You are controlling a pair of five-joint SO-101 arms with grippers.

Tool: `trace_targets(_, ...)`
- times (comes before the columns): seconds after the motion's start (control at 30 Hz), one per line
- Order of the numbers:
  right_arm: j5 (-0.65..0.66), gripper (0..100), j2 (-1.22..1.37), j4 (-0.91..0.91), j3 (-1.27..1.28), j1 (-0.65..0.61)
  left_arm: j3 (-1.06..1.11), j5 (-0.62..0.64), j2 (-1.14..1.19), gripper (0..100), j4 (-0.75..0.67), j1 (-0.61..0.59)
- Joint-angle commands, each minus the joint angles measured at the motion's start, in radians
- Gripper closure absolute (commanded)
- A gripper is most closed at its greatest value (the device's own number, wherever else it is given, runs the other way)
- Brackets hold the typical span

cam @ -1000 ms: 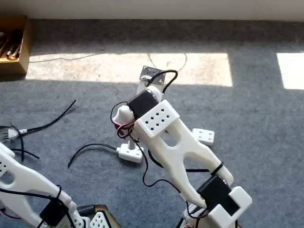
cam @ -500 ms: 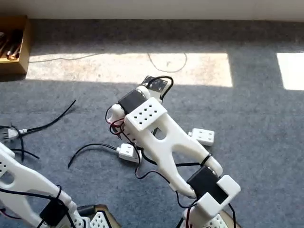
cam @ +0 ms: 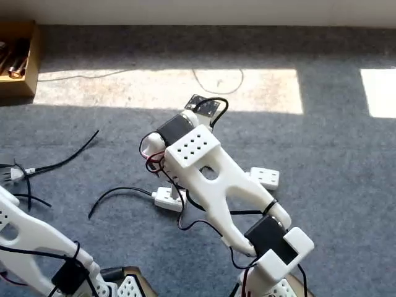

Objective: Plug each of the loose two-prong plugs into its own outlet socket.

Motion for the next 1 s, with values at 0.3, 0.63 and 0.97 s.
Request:
trace_targets(0.3,0.015,99.3,-0.008,-0.076,0.09,0.024,-0.038,0.003,-0.016,53,0.008,-0.012)
trace_targets(0.63,0.014,99.3,-0.01,-0.102,0.147,0.022,-0.038,0.003,-0.018,53,0.008,-0.013)
trace_targets(0.97,0.011,99.3,0.082,-0.236,0.298,-0.045,-0.038,0.005,-0.021,53,0.009,-0.013)
